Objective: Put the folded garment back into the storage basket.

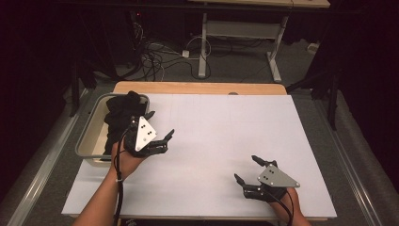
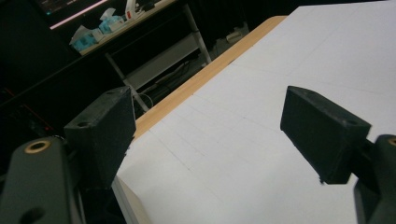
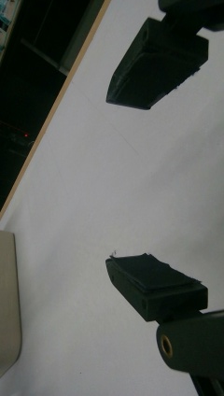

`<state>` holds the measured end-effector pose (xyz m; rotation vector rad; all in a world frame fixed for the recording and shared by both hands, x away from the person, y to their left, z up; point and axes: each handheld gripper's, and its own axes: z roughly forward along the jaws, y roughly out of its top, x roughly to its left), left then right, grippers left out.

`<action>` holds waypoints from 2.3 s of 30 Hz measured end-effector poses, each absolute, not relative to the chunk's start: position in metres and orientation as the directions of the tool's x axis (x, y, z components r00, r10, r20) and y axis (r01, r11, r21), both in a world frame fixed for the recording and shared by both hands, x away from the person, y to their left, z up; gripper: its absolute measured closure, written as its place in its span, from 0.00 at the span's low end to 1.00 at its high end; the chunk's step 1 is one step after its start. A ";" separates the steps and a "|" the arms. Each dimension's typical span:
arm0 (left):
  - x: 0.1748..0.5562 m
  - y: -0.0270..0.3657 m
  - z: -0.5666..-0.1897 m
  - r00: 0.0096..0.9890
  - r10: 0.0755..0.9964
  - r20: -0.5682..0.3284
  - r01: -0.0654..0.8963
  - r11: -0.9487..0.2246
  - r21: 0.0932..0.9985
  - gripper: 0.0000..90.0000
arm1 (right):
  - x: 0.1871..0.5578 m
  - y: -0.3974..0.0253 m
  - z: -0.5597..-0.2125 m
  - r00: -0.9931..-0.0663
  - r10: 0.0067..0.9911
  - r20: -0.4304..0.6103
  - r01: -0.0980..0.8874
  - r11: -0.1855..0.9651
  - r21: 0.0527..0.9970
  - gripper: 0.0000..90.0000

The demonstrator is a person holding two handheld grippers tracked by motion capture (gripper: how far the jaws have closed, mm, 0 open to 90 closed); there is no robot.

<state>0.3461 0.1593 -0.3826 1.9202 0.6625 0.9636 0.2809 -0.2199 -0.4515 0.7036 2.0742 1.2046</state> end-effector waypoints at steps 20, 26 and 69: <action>0.340 0.137 -0.392 0.618 0.687 0.381 0.048 -0.517 0.854 0.20 | 0.278 -0.216 -0.452 -0.667 0.697 -0.265 0.120 0.451 0.884 0.21; 0.333 0.132 -0.396 0.626 0.671 0.398 0.031 -0.531 0.847 0.20 | 0.278 -0.216 -0.452 -0.666 0.698 -0.263 0.120 0.448 0.886 0.21; 0.296 0.153 -0.455 0.672 0.625 0.398 0.076 -0.592 0.802 0.20 | 0.277 -0.213 -0.455 -0.678 0.683 -0.270 0.113 0.460 0.881 0.20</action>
